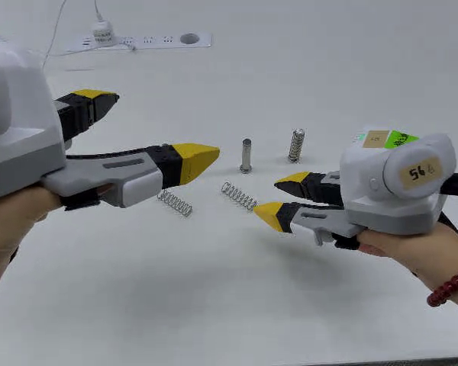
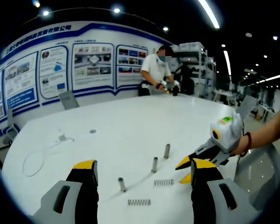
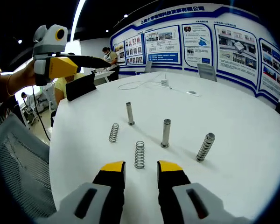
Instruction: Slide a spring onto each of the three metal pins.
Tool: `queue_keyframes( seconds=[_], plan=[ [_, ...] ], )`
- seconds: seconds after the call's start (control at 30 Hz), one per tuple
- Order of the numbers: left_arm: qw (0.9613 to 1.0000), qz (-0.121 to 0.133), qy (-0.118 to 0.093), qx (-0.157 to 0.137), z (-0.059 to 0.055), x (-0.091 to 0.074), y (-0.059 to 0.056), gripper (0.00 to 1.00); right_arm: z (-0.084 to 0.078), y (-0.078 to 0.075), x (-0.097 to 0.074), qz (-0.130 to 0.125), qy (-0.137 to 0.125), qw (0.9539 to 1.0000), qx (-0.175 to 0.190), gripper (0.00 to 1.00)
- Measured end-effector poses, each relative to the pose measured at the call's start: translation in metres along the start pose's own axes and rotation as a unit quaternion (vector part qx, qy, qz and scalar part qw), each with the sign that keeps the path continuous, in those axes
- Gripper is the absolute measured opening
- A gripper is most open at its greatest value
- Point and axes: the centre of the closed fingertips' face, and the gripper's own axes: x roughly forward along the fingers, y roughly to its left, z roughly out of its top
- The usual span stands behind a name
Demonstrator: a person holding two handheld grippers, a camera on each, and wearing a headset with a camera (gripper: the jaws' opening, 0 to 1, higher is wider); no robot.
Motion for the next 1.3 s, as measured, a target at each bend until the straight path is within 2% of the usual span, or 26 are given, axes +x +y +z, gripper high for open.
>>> queue_keyframes(
  seconds=[0.17,0.6,1.0,1.1,1.3],
  plan=[
    [1.0,0.003,0.0,-0.001,-0.001,-0.004,0.001,0.83,-0.001,0.006,0.012,0.01,0.001,0.9999,-0.012,0.25],
    [1.0,0.005,0.003,0.0,-0.003,-0.008,-0.002,0.81,-0.012,0.003,0.026,0.003,0.02,0.9997,-0.013,0.16],
    [1.0,0.003,0.007,-0.007,-0.006,-0.006,-0.007,0.79,-0.015,0.003,0.026,0.002,0.027,0.9994,-0.023,0.12],
    [0.9999,0.001,0.003,-0.011,-0.006,-0.005,-0.007,0.79,-0.015,0.001,0.027,-0.003,0.028,0.9994,-0.019,0.12],
    [0.9998,0.002,0.011,-0.016,-0.01,-0.003,-0.006,0.79,-0.015,0.0,0.026,-0.006,0.028,0.9995,-0.011,0.11]
  ],
)
